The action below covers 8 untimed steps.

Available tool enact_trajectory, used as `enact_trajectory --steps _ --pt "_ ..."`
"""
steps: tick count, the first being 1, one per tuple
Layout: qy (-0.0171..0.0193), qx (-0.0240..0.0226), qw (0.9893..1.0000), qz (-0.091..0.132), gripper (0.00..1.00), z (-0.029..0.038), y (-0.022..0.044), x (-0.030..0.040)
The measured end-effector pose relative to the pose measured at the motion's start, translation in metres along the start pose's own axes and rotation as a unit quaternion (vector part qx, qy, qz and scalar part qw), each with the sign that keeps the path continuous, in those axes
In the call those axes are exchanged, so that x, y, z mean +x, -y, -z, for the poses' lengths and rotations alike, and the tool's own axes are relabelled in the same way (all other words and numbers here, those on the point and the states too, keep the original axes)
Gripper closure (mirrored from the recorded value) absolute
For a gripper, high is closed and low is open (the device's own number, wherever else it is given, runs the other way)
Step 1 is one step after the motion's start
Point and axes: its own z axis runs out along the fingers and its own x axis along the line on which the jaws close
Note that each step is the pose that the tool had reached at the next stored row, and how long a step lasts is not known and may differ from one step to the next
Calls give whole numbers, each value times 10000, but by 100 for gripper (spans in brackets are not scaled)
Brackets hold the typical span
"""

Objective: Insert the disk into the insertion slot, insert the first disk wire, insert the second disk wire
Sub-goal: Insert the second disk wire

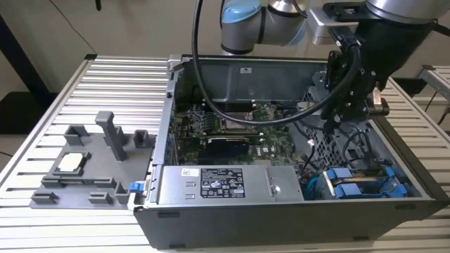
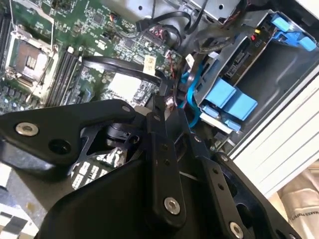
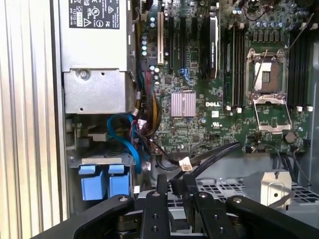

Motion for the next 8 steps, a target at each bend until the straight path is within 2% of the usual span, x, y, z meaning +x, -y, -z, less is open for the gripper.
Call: enact_trajectory --steps 3,5,8 --pt "-47 84 9999 50 73 -28 -12 -52" --pt "-73 123 9999 92 73 -47 -19 -80" --pt "-186 134 9996 183 73 -60 -24 -97"
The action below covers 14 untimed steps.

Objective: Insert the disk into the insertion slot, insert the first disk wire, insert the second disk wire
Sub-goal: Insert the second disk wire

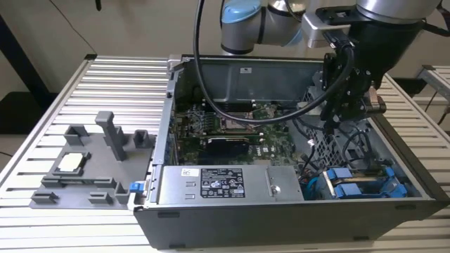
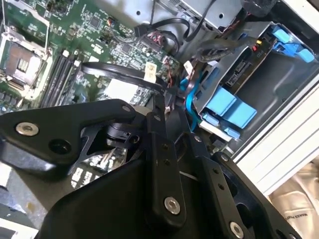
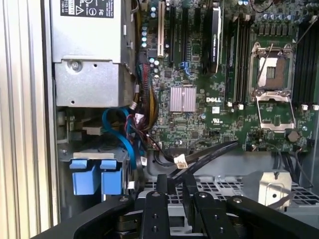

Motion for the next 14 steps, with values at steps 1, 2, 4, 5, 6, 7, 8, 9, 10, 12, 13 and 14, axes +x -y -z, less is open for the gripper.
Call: enact_trajectory --steps 1,2,4,5,6,7,8,9,10,12,13,14 --pt "-36 2 10000 35 73 -4 -1 -5" --pt "-72 3 9999 70 73 -7 -3 -9" --pt "-106 26 9999 114 73 -24 -14 -22" --pt "-111 53 9999 119 73 -34 -24 -27" --pt "-117 80 9998 125 73 -44 -34 -31" --pt "-127 108 9998 134 73 -52 -41 -35" --pt "-140 131 9997 144 73 -59 -47 -38" --pt "-164 149 9996 157 73 -63 -51 -41" --pt "-197 159 9995 173 73 -67 -53 -45" --pt "-277 171 9993 204 73 -76 -60 -53" --pt "-301 180 9992 214 73 -84 -65 -60" --pt "-316 197 9991 224 73 -93 -69 -71"
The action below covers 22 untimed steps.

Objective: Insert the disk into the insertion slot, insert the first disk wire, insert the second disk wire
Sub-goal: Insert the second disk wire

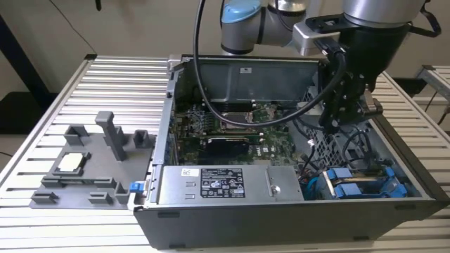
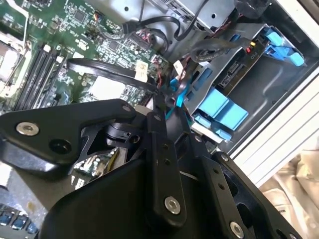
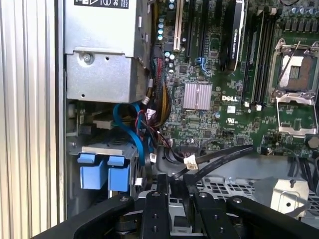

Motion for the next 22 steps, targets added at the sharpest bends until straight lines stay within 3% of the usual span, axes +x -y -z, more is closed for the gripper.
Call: enact_trajectory --steps 4,6,9,18,19,22 --pt "-18 114 9999 38 73 -40 -13 -44" --pt "-45 137 9999 54 73 -57 -21 -50" --pt "-84 137 9998 69 73 -74 -23 -51" --pt "-89 136 9998 68 75 -74 -24 -51" --pt "-89 136 9998 69 82 -74 -24 -51" --pt "-90 136 9998 69 84 -74 -24 -51"
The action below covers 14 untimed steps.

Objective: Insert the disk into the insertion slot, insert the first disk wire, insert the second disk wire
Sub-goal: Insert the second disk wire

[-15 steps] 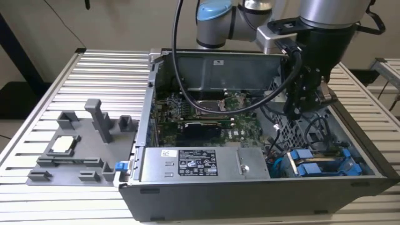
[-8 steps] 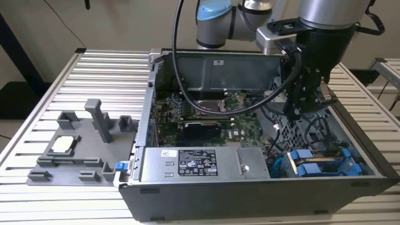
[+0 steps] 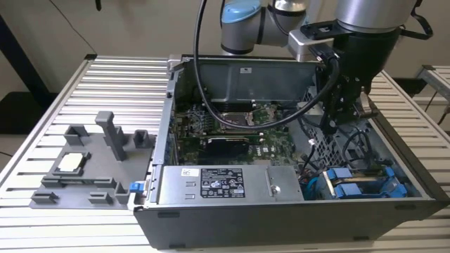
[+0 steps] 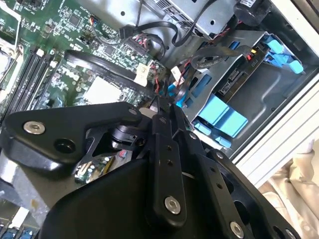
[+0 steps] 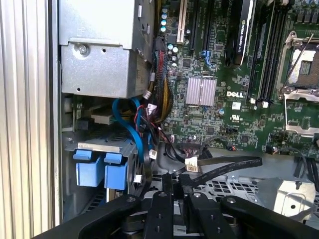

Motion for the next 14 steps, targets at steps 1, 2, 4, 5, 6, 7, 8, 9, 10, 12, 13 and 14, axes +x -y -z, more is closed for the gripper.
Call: enact_trajectory --steps 1,2,4,5,6,7,8,9,10,12,13,14 --pt "0 0 10000 0 84 0 0 0" --pt "0 0 10000 0 84 0 0 0" --pt "-1 0 10000 0 84 0 0 0" --pt "-1 0 10000 0 84 0 0 0" --pt "-1 0 10000 0 84 0 0 0" --pt "-2 0 10000 0 84 0 0 0" --pt "-2 0 10000 1 84 0 0 0" --pt "-2 0 10000 0 84 0 0 0" --pt "-3 0 10000 0 84 0 1 2" --pt "-1 -20 10000 1 84 -4 17 26" --pt "1 -37 10000 2 84 -8 29 45" --pt "2 -56 10000 3 84 -12 43 68"
